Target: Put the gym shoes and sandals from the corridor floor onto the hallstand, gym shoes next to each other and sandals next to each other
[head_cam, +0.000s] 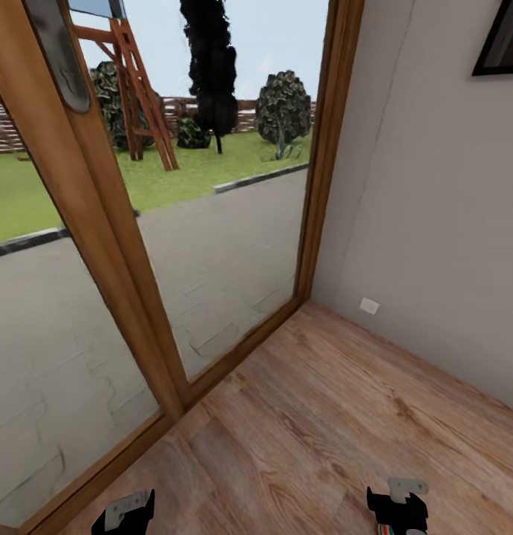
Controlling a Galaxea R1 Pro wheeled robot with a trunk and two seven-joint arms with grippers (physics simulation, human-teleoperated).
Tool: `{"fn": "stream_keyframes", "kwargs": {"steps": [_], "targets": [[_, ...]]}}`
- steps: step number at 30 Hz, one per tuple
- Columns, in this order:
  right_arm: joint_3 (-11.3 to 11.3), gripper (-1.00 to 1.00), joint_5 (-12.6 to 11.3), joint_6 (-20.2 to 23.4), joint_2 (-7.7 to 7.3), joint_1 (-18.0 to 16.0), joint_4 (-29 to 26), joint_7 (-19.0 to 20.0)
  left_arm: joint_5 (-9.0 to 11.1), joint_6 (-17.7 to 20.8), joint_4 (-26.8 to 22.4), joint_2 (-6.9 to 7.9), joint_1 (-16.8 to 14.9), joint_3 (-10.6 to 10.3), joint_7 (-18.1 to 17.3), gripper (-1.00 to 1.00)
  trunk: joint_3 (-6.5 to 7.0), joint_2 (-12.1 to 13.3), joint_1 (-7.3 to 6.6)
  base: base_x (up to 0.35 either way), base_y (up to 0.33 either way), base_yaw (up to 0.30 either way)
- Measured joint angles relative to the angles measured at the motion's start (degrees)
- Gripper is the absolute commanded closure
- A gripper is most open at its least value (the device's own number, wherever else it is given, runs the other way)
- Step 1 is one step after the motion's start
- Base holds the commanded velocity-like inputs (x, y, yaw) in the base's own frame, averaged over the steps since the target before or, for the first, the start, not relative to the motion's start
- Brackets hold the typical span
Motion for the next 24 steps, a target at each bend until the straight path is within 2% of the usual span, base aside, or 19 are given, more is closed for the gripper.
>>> {"fn": "stream_keyframes", "kwargs": {"steps": [24], "targets": [[-0.01, -1.0, 0.17, 0.0, -0.17, 0.0, 0.07, 0.08, 0.01, 0.0, 0.0, -0.06, 0.0, -0.01, 0.0, -1.0, 0.0, 0.0, 0.0, 0.007, 0.004, -0.009]]}}
